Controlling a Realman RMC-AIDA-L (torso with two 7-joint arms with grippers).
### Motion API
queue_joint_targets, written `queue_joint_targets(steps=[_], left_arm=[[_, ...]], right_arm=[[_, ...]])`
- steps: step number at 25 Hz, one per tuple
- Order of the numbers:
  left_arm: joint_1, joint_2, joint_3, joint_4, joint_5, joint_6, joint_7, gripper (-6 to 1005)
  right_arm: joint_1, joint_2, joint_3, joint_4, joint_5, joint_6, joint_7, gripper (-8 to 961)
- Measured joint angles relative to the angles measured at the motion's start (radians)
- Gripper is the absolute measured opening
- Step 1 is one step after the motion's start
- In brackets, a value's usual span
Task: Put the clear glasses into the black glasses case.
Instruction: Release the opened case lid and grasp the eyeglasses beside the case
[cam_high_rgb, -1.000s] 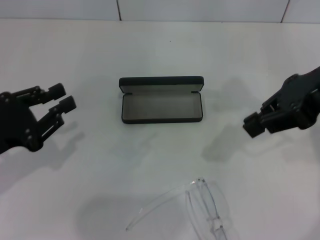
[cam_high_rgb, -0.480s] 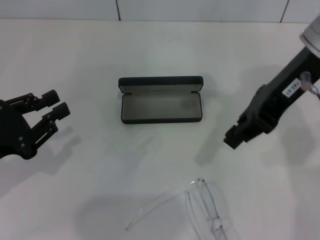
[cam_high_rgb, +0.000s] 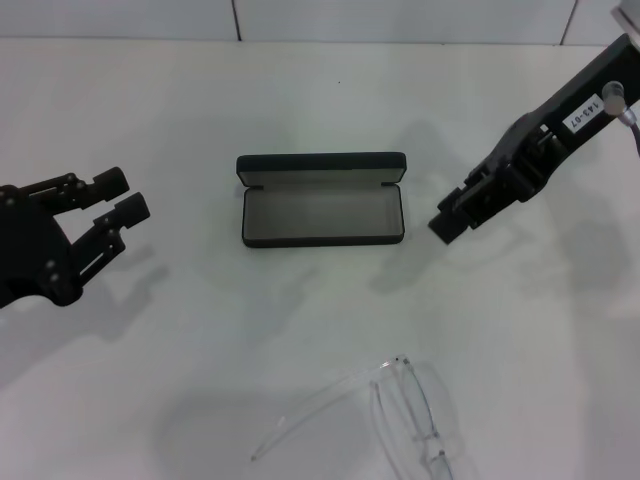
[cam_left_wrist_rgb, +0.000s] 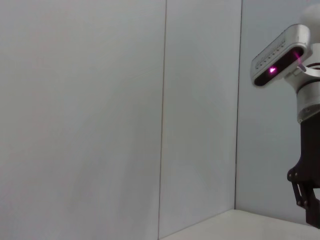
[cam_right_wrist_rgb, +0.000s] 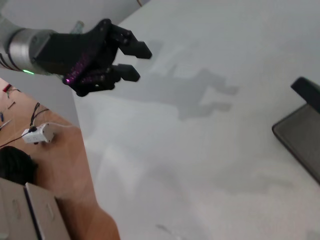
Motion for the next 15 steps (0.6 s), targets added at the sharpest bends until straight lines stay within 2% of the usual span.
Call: queue_joint_targets(steps=[6, 8, 12, 15], left_arm=[[-0.017, 0.000, 0.000, 0.000, 0.001, -0.002, 0.000, 293], [-0.023, 0.000, 0.000, 0.000, 0.001, -0.004, 0.000, 293], [-0.033, 0.000, 0.000, 0.000, 0.001, -0.007, 0.000, 293], [-0.037, 0.000, 0.000, -0.001, 0.001, -0.007, 0.000, 293]], right_arm=[[0.100, 0.003, -0.025, 0.127, -0.105, -0.034, 0.073, 298], [0.136, 0.020, -0.032, 0.175, -0.162, -0.039, 0.103, 378], [0.152, 0.040, -0.057, 0.207, -0.196, -0.016, 0.170, 537], [0.157, 0.040, -0.069, 0.255, -0.194, 0.017, 0.206, 581]])
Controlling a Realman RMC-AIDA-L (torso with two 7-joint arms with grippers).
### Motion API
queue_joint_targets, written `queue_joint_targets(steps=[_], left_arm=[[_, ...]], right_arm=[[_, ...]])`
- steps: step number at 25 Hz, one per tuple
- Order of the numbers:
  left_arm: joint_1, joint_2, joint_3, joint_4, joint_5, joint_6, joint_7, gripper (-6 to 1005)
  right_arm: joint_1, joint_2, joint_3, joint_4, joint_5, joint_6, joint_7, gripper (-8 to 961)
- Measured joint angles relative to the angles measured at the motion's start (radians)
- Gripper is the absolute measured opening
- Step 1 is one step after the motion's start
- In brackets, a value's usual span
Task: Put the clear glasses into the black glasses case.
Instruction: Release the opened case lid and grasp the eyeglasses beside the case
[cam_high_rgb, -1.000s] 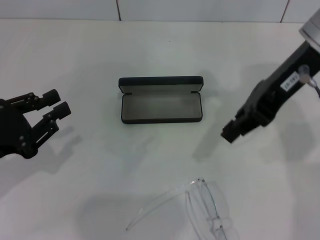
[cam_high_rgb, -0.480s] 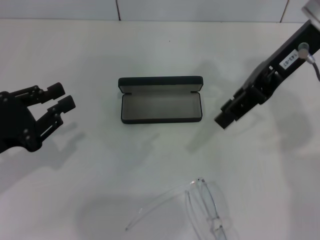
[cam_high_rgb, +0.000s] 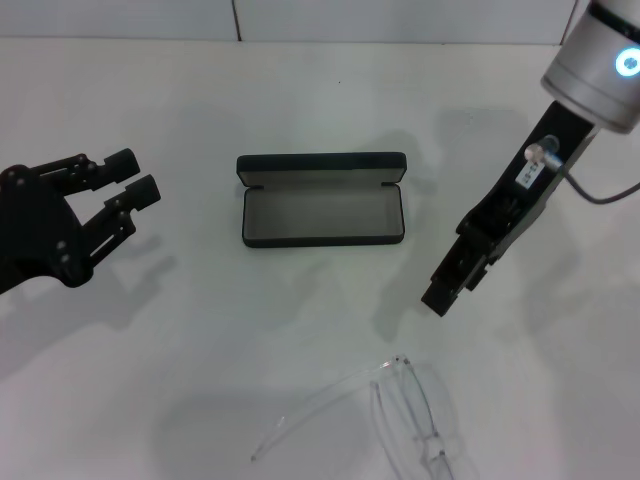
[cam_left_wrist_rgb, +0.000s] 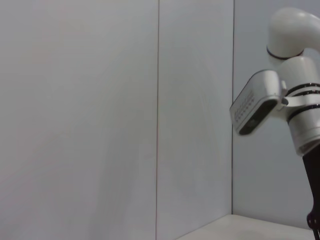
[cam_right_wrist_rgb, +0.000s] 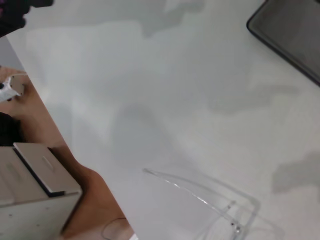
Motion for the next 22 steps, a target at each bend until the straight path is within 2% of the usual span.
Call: queue_joint_targets(steps=[2, 13, 22], left_arm=[[-0.001, 0.000, 0.000, -0.001, 0.000, 0.000, 0.000, 293], [-0.004, 0.000, 0.000, -0.016, 0.000, -0.001, 0.000, 293], [-0.011, 0.000, 0.000, -0.041, 0.000, -0.003, 0.027, 292]], right_arm=[[0.005, 0.000, 0.004, 0.038, 0.000, 0.015, 0.006, 610], [-0.005, 0.003, -0.006, 0.159, 0.031, 0.073, 0.023, 603], [-0.014, 0.003, -0.093, 0.208, 0.050, 0.100, 0.035, 604]])
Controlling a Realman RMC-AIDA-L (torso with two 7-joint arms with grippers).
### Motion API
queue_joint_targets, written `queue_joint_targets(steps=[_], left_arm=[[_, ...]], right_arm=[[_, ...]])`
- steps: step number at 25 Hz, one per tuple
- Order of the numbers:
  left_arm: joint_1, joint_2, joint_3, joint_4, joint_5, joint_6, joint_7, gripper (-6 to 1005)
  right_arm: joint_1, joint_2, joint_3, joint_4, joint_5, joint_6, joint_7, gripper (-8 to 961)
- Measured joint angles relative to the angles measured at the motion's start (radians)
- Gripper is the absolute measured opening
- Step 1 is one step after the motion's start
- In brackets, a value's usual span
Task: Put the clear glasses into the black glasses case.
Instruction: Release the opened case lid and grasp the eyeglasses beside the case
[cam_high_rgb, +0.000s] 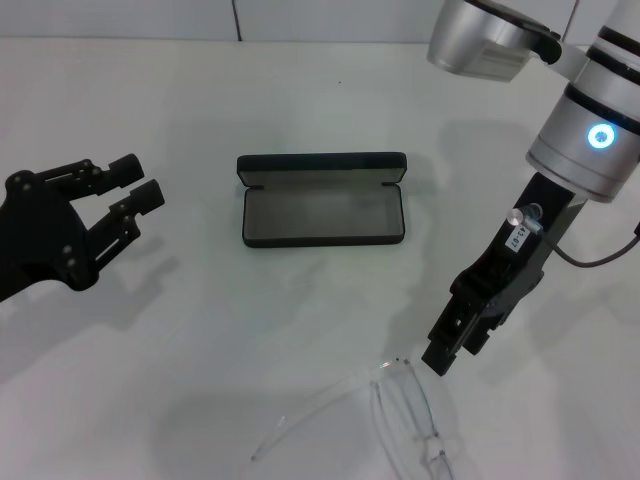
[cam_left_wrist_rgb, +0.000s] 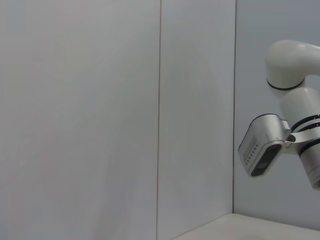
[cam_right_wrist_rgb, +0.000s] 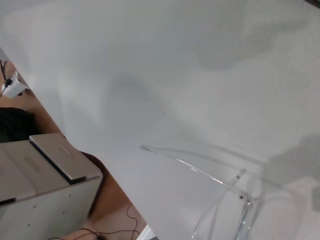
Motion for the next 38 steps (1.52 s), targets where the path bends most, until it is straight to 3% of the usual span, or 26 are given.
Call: queue_joint_targets(steps=[38], left_arm=[[-0.020, 0.000, -0.002, -0.063, 0.000, -0.001, 0.075, 291]], right_arm=[[0.013, 0.000, -0.444, 0.038, 0.261, 0.190, 0.044, 603]])
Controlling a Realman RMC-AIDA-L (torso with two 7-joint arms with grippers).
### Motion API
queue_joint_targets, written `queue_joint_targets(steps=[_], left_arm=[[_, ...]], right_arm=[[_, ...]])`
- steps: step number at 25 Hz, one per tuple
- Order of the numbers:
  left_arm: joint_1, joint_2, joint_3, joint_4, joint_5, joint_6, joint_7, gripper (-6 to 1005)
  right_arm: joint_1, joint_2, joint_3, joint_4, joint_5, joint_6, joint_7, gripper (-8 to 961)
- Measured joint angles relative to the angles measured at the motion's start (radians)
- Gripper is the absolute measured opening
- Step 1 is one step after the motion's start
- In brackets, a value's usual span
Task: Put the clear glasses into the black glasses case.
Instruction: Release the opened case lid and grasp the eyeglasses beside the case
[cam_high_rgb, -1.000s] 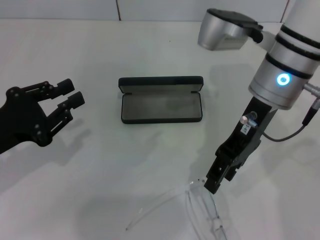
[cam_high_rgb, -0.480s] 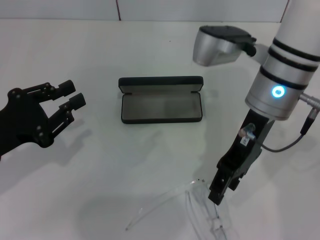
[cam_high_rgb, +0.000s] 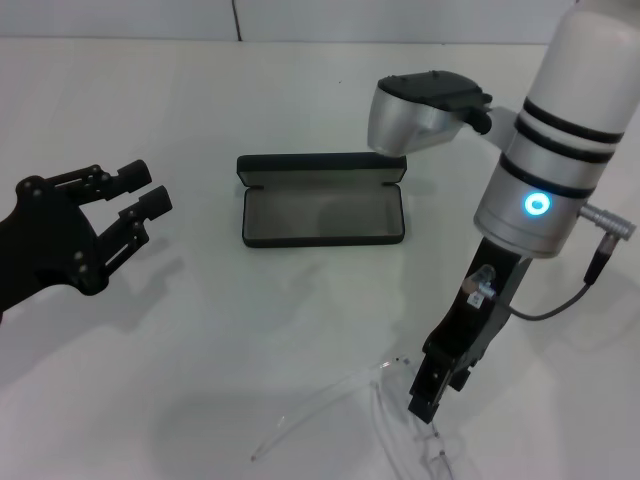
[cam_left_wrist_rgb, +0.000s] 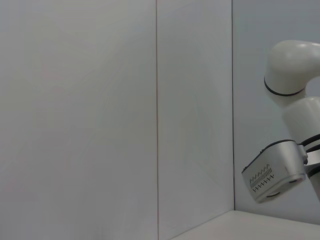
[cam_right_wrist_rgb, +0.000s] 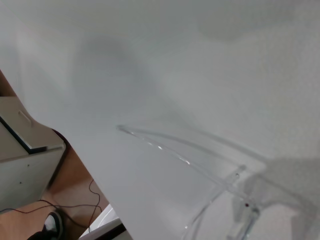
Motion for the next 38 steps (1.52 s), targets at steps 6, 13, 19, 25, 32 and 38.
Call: queue_joint_targets(steps=[6, 13, 19, 25, 32, 38], left_arm=[[-0.004, 0.000, 0.000, 0.000, 0.000, 0.000, 0.000, 291], [-0.011, 0.001, 0.000, -0.013, 0.000, 0.000, 0.005, 291], [-0.011, 0.001, -0.025, -0.014, 0.000, 0.000, 0.012, 291], [-0.011, 0.001, -0.048, -0.022, -0.001, 0.002, 0.006, 290], [-0.009, 0.001, -0.049, -0.023, -0.001, 0.003, 0.008, 290], [-0.008, 0.000, -0.049, -0.024, 0.000, 0.003, 0.009, 290]], right_arm=[[0.007, 0.000, -0.087, -0.011, 0.043, 0.029, 0.017, 604], [0.010, 0.000, -0.119, -0.009, 0.061, 0.045, 0.021, 604], [0.007, 0.000, -0.120, -0.010, 0.066, 0.045, 0.021, 604], [0.004, 0.000, -0.120, -0.011, 0.077, 0.042, 0.021, 604], [0.006, 0.000, -0.122, -0.012, 0.078, 0.036, 0.024, 604], [0.008, 0.000, -0.122, -0.012, 0.078, 0.026, 0.031, 605]])
